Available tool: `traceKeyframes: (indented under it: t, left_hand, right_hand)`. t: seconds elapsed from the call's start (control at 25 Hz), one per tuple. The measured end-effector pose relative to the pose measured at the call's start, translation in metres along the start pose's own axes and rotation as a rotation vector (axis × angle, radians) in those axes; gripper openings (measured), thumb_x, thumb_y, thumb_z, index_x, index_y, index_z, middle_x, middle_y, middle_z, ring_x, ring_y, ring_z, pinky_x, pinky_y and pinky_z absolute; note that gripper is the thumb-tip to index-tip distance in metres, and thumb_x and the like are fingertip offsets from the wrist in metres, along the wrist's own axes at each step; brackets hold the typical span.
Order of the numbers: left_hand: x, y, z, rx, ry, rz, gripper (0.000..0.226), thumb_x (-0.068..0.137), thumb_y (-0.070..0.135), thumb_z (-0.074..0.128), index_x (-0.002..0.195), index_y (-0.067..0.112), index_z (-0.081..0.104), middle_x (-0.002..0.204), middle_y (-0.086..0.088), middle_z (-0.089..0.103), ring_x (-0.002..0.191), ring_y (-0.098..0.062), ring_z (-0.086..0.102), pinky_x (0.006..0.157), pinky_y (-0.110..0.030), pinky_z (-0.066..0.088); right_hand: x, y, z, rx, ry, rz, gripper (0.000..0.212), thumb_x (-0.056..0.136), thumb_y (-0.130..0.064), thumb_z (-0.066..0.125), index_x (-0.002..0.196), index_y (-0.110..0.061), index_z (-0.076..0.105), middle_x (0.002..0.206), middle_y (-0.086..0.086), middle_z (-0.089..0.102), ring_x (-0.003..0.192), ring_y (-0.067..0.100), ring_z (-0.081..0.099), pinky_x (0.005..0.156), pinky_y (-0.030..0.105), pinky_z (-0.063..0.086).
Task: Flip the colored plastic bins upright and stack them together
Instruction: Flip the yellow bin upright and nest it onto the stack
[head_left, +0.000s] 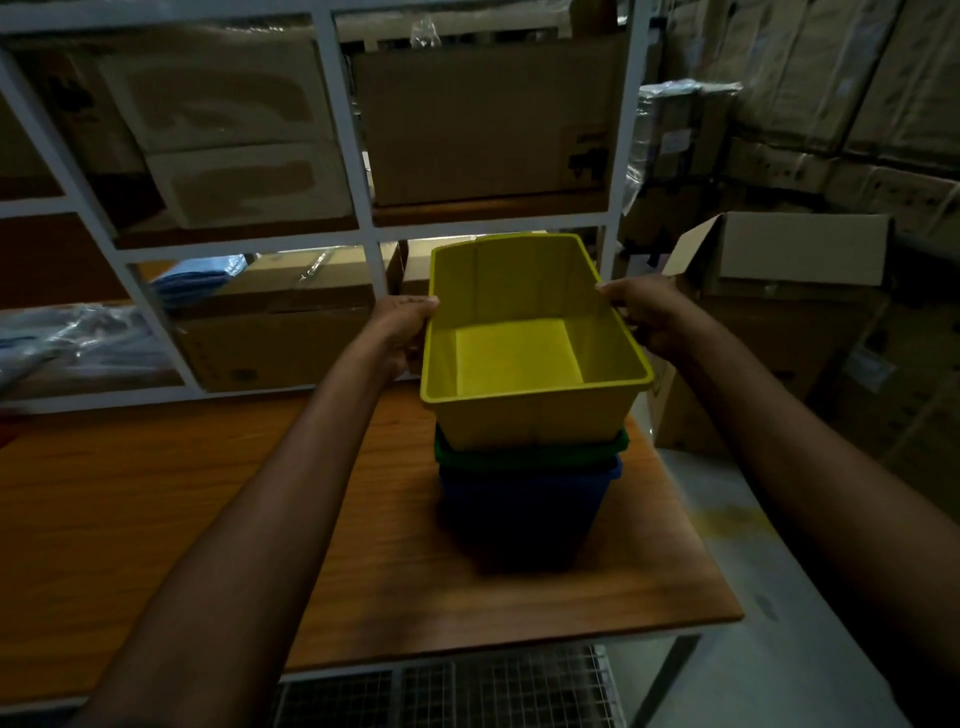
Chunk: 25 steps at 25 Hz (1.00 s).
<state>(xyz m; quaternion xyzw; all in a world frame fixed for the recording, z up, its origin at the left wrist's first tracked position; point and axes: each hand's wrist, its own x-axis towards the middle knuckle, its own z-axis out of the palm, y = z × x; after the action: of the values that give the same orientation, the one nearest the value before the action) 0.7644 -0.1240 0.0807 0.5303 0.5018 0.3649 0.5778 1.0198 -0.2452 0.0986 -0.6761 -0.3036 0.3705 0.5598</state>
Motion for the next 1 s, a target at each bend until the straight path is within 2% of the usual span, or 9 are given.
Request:
traceKeyframes:
  t: [0.16, 0.24, 0.32, 0.36, 0.48, 0.68, 0.8, 0.88, 1.0]
  left_hand:
    - [0.016, -0.024, 0.004, 0.013, 0.043, -0.026, 0.014, 0.1, 0.014, 0.06, 0.109, 0.013, 0.07, 0.104, -0.012, 0.07, 0.074, -0.016, 0.063, 0.059, -0.026, 0.053]
    - [0.024, -0.033, 0.005, 0.021, 0.066, -0.054, 0.01, 0.099, 0.014, 0.062, 0.104, 0.013, 0.071, 0.127, -0.022, 0.066, 0.095, -0.029, 0.068, 0.074, -0.034, 0.056]
    - [0.028, -0.041, 0.006, 0.046, 0.064, -0.079, 0.021, 0.099, 0.014, 0.061, 0.119, 0.009, 0.068, 0.138, -0.025, 0.059, 0.122, -0.041, 0.06, 0.079, -0.036, 0.053]
    - [0.028, -0.044, 0.007, 0.059, 0.061, -0.084, 0.025, 0.1, 0.014, 0.06, 0.124, 0.008, 0.067, 0.136, -0.024, 0.06, 0.122, -0.04, 0.06, 0.077, -0.034, 0.051]
    - [0.027, -0.053, 0.008, 0.066, 0.066, -0.097, 0.025, 0.101, 0.013, 0.058, 0.125, 0.012, 0.066, 0.107, -0.012, 0.069, 0.084, -0.022, 0.066, 0.07, -0.032, 0.055]
    - [0.025, -0.064, 0.004, 0.061, 0.07, -0.089, 0.028, 0.102, 0.015, 0.057, 0.128, 0.015, 0.066, 0.112, -0.007, 0.071, 0.093, -0.023, 0.067, 0.084, -0.041, 0.059]
    - [0.006, -0.06, 0.005, 0.038, 0.075, -0.031, 0.032, 0.101, 0.013, 0.058, 0.133, 0.014, 0.062, 0.107, -0.003, 0.067, 0.085, -0.014, 0.064, 0.058, -0.026, 0.053]
    - [-0.014, -0.057, 0.008, 0.037, 0.129, 0.068, 0.035, 0.1, 0.011, 0.06, 0.135, 0.013, 0.06, 0.12, -0.003, 0.063, 0.1, -0.013, 0.06, 0.065, -0.021, 0.048]
    - [-0.05, -0.057, 0.013, 0.082, 0.204, 0.28, 0.035, 0.099, 0.011, 0.06, 0.133, 0.015, 0.062, 0.127, 0.003, 0.062, 0.108, -0.008, 0.057, 0.072, -0.014, 0.045]
  right_hand:
    - [0.013, 0.022, 0.004, -0.031, -0.042, 0.081, 0.023, 0.101, -0.016, 0.058, 0.123, -0.009, 0.059, 0.108, 0.003, 0.066, 0.091, 0.013, 0.062, 0.066, 0.031, 0.048]
    - [0.018, 0.031, 0.006, -0.032, -0.033, 0.112, 0.03, 0.1, -0.016, 0.059, 0.129, -0.007, 0.059, 0.11, 0.005, 0.066, 0.089, 0.013, 0.062, 0.071, 0.032, 0.05]
    - [0.021, 0.038, 0.008, -0.055, -0.02, 0.13, 0.035, 0.1, -0.015, 0.061, 0.133, -0.006, 0.056, 0.104, 0.006, 0.066, 0.085, 0.013, 0.062, 0.075, 0.034, 0.052]
    - [0.022, 0.041, 0.009, -0.075, -0.015, 0.136, 0.035, 0.1, -0.015, 0.061, 0.133, -0.006, 0.056, 0.102, 0.006, 0.065, 0.084, 0.013, 0.061, 0.077, 0.035, 0.052]
    - [0.022, 0.05, 0.009, -0.109, -0.003, 0.139, 0.031, 0.1, -0.013, 0.059, 0.13, -0.005, 0.06, 0.115, 0.013, 0.068, 0.079, 0.014, 0.061, 0.069, 0.032, 0.051]
    - [0.02, 0.058, 0.007, -0.127, 0.033, 0.106, 0.031, 0.098, -0.012, 0.062, 0.129, -0.004, 0.062, 0.121, 0.016, 0.068, 0.076, 0.014, 0.061, 0.06, 0.028, 0.049]
    - [0.015, 0.06, 0.003, -0.179, 0.046, -0.014, 0.027, 0.096, -0.009, 0.065, 0.123, -0.008, 0.066, 0.105, 0.005, 0.065, 0.101, 0.021, 0.065, 0.072, 0.03, 0.055]
    - [0.008, 0.065, 0.002, -0.288, 0.109, -0.198, 0.029, 0.093, -0.012, 0.068, 0.123, -0.012, 0.068, 0.107, 0.001, 0.065, 0.113, 0.023, 0.064, 0.088, 0.035, 0.056]
    - [-0.021, 0.07, 0.011, -0.384, 0.186, -0.471, 0.03, 0.092, -0.018, 0.068, 0.122, -0.02, 0.069, 0.109, -0.005, 0.069, 0.105, 0.011, 0.065, 0.09, 0.032, 0.055]
